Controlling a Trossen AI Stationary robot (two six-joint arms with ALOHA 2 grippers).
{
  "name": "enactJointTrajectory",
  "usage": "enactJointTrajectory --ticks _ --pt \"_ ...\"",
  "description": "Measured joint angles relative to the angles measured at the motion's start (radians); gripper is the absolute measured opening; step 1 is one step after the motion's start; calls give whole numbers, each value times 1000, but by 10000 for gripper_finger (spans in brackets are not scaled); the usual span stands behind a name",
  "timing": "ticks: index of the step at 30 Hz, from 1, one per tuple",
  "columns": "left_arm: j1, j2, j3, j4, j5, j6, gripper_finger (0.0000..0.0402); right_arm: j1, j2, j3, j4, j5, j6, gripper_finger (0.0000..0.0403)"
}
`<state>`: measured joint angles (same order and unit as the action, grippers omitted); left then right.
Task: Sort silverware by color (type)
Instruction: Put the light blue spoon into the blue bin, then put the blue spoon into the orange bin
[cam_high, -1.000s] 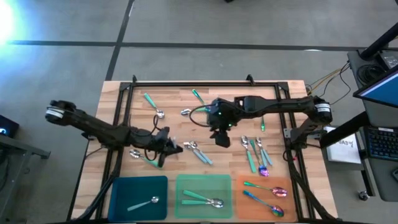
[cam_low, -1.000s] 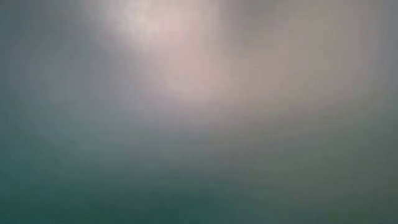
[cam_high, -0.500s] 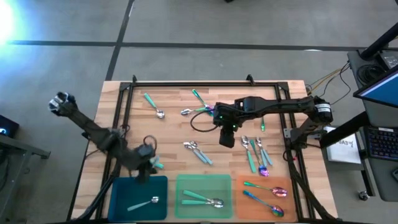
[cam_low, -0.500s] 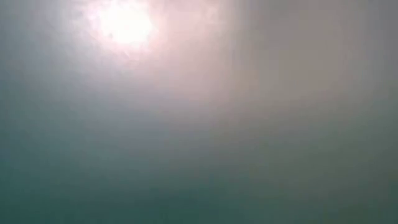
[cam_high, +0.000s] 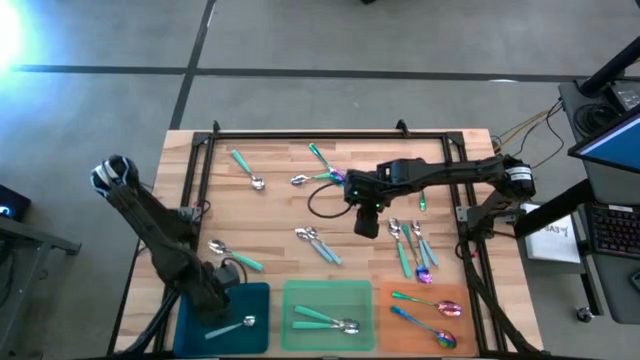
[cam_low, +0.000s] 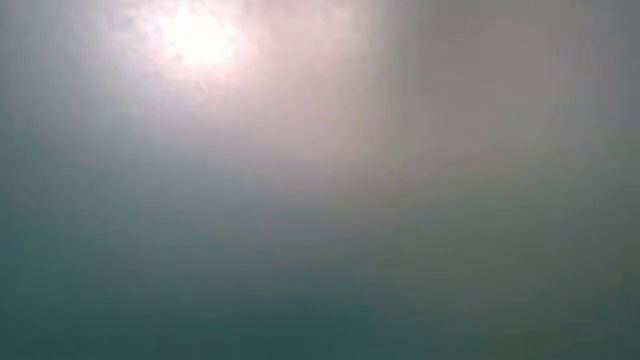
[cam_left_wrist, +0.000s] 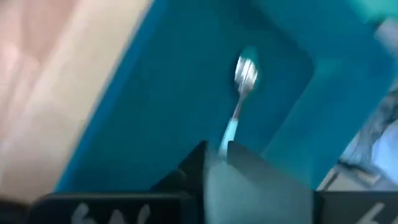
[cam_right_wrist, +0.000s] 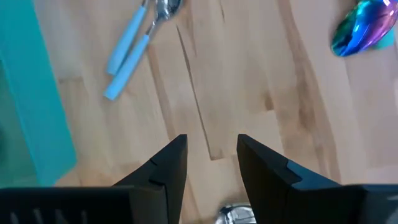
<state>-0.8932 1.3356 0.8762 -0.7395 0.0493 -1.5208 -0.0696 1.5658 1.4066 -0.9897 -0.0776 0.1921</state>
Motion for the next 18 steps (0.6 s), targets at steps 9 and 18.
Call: enactJointTrajectory --ticks 9,18 --pt "1 64 69 -70 18 57 70 -19 0 -93 -2 2 70 136" --pt "1 63 78 -107 -36 92 73 -71 0 -160 -40 79 71 141"
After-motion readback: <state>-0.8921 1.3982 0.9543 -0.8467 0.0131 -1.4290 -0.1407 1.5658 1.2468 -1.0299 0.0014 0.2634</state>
